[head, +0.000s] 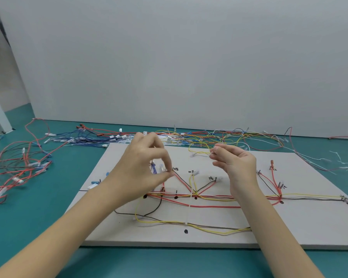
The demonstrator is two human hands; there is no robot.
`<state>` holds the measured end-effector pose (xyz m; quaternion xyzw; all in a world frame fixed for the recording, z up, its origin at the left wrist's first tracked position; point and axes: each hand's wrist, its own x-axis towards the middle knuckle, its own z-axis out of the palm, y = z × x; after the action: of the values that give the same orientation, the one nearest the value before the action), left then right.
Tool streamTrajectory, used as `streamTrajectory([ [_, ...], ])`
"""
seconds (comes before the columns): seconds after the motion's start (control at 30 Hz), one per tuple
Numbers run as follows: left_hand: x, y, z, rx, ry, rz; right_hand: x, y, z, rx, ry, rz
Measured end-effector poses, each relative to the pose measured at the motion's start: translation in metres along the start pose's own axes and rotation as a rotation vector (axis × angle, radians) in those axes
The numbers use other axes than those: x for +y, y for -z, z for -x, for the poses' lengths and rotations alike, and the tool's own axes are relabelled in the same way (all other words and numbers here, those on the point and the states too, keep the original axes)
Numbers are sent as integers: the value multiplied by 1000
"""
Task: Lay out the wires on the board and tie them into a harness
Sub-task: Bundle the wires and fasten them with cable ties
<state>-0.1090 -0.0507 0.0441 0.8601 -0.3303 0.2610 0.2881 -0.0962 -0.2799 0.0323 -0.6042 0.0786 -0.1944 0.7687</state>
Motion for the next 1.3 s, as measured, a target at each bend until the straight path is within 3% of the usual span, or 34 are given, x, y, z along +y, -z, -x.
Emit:
streamTrajectory([
  [0.1,3,-6,4,-157,-9,14,-1,1,0,1,-5,-10],
  [0.23,-5,-24,15,-444,61,-207,0,0,1,-23,-11,-18],
  [0.43,-15,-32,17,-388,110,-78,1,-3,2,-71,15,9],
  [0.67,-18,-32,18,-424,126,-146,12,-14,4,-212,63,57],
  [0.83,-17,-30,20,-464,99,-172,23,-26,3,-271,152,273],
  [1.1,-15,-35,28,-456,45,-258,43,-33,8,-408,199,455],
  [1.3,-14,-32,23,-394,79,-182,50,-31,10,-527,178,463],
])
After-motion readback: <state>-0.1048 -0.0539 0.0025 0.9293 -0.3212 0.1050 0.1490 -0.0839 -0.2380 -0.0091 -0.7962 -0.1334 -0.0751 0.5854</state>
